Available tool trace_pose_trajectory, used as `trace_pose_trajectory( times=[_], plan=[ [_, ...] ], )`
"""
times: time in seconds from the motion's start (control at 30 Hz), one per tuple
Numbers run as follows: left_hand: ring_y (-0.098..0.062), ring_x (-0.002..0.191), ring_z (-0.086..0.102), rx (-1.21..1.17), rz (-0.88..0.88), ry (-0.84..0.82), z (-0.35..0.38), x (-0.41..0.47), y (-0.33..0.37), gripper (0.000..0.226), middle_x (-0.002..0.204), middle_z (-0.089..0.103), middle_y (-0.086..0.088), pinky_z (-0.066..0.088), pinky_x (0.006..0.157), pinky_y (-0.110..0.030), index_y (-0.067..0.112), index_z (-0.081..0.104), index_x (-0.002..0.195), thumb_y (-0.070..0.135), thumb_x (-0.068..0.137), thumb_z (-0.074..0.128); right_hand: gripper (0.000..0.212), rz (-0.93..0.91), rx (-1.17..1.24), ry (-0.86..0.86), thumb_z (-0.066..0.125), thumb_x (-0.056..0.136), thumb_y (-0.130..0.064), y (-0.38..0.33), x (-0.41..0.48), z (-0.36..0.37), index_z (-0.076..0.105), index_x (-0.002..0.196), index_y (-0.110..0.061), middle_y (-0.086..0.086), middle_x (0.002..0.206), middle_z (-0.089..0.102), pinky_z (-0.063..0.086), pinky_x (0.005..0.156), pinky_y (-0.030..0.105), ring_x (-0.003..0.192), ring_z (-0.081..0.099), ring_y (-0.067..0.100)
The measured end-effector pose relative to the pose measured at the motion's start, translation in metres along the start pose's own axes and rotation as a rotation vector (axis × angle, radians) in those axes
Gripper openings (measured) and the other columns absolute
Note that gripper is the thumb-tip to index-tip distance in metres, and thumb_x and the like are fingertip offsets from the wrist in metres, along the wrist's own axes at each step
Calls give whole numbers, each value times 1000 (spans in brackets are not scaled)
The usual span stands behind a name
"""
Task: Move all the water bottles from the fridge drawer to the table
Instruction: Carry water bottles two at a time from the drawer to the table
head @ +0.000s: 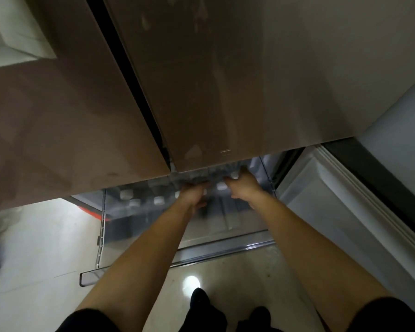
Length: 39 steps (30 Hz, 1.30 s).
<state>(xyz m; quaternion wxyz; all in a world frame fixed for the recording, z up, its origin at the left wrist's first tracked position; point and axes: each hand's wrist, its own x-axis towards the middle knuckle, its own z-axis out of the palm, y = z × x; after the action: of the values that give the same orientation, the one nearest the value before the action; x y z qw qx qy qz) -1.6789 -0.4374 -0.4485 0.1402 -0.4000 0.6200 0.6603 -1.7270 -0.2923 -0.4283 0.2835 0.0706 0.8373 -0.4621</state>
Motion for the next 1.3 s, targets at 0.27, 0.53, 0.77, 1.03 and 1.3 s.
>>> trace_pose_trajectory(
  times=[0.27,0.53,0.77,1.03,1.3],
  plan=[
    [-21,75,56,155,-46,-103,-14,-35,-6,16,89,57,-6,55,72,-37,17,53,100,32,102,49,28,245,130,-143,48,103,-21,0,-30,-9,49,130,-12,6,130,57,50,48,21,80,65,14],
    [-16,63,47,288,-56,10,-16,-94,2,40,87,54,-8,36,50,-26,10,50,120,43,103,36,85,137,-310,4,54,92,-58,3,-86,-21,16,154,-14,16,123,58,54,88,43,105,62,33],
    [-42,108,59,906,322,253,-31,-143,22,60,123,60,-26,47,87,-43,1,19,146,36,101,38,61,22,-346,72,51,93,-56,-25,-132,-58,57,129,-7,15,121,62,50,86,35,104,61,32],
    [-42,101,62,1116,515,290,-51,-164,30,37,114,65,-22,45,76,-41,6,43,120,38,104,36,42,-165,-552,227,41,101,-39,-16,-160,-72,68,109,-8,19,110,68,43,73,31,88,59,31],
    [-28,103,64,805,516,205,-71,-162,14,50,117,67,-9,54,82,-38,18,57,119,56,87,60,36,-304,-688,287,45,100,-50,-18,-168,-55,61,115,-21,8,105,70,47,70,31,92,64,26]
  ],
)
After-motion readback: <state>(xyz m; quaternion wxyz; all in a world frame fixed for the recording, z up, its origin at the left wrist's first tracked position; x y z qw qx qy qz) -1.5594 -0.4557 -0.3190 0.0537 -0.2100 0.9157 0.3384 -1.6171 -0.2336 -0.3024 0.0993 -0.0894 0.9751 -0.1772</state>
